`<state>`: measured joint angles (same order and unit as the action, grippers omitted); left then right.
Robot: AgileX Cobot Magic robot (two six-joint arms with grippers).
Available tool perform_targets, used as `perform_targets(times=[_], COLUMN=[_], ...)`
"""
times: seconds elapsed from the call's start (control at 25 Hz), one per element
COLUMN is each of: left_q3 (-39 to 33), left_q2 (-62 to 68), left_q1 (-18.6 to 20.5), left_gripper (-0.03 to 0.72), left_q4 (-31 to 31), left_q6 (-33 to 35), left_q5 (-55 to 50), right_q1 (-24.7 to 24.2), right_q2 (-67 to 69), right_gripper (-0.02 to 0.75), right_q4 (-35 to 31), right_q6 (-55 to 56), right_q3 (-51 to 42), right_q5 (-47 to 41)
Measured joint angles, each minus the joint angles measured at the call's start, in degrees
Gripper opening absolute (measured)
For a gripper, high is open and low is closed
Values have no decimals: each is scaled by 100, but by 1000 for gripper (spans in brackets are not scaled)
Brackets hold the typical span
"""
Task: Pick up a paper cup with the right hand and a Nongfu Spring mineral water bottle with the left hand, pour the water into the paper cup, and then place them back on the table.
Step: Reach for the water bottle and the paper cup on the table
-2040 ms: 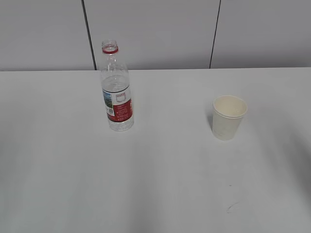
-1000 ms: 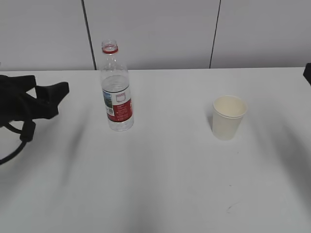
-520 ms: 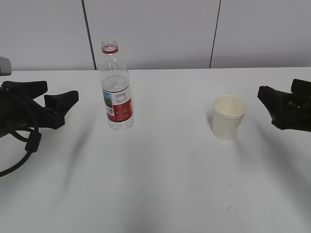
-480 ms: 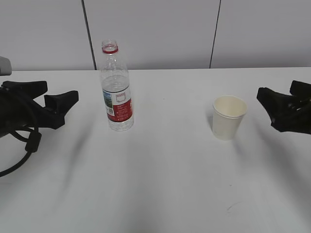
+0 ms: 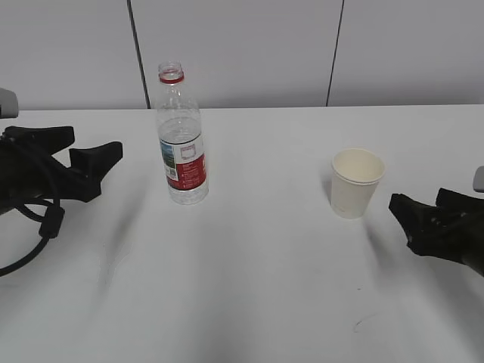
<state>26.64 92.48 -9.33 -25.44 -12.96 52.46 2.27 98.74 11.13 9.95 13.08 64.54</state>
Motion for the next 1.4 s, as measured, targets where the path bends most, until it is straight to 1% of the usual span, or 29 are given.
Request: perform_targets(times=[0.76, 1.16, 1.4], left_q3=[0, 0, 0], left_q2=[0, 0, 0], left_q1=[0, 0, 0], left_gripper=[526, 526, 526], left_q4=[-34, -45, -50], left_q6=[0, 0, 0], left_q5=[5, 109, 257], right_q1=[0, 0, 0], right_q2=[55, 79, 671], right_gripper=[582, 599, 599], right_q4=[-82, 26, 122], right_q6=[0, -44, -82], right_q3=[0, 116, 436], right_q5=[89, 89, 120])
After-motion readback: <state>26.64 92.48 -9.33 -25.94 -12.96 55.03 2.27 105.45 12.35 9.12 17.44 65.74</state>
